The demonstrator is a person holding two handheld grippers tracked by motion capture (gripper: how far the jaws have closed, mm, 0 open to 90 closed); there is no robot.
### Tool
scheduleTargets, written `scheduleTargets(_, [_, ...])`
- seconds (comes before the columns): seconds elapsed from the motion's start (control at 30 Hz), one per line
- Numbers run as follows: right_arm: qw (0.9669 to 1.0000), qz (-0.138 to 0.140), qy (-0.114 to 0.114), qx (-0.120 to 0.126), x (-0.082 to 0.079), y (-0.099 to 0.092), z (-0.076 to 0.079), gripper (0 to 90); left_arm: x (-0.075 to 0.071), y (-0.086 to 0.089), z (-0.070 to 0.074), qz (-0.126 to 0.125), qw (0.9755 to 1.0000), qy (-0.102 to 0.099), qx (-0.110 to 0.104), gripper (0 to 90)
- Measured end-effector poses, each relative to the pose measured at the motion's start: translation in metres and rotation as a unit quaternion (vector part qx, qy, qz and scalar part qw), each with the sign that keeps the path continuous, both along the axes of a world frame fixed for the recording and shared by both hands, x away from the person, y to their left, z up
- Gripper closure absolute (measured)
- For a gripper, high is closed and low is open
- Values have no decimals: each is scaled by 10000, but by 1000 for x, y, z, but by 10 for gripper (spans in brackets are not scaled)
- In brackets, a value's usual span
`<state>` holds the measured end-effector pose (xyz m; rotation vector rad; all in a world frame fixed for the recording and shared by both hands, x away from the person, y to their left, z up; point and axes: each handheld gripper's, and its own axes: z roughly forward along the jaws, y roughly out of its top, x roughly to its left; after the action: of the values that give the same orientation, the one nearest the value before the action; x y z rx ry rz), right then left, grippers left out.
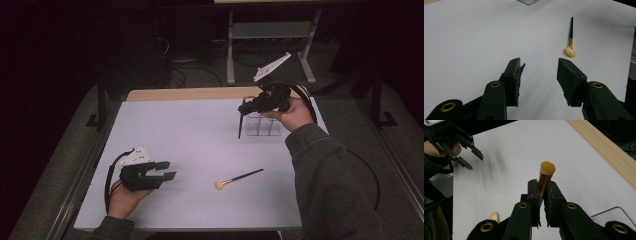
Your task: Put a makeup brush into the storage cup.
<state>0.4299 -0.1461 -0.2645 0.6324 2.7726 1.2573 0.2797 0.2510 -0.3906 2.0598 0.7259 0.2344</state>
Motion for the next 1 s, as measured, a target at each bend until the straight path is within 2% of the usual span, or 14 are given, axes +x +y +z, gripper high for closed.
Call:
scheduleTargets(0.37, [9997, -243, -1, -13, 14, -8, 10, 829, 1, 3, 1, 26, 10000, -12, -45, 529])
scheduleTargets(0.67, [9990, -412, 6, -175, 29, -10, 18, 829, 1, 6, 2, 63, 9999, -20, -92, 528])
scheduleTargets(1.0, [9975, -657, -59, -236, 42, -19, 31, 829, 1, 8, 3, 81, 9999, -18, -128, 526])
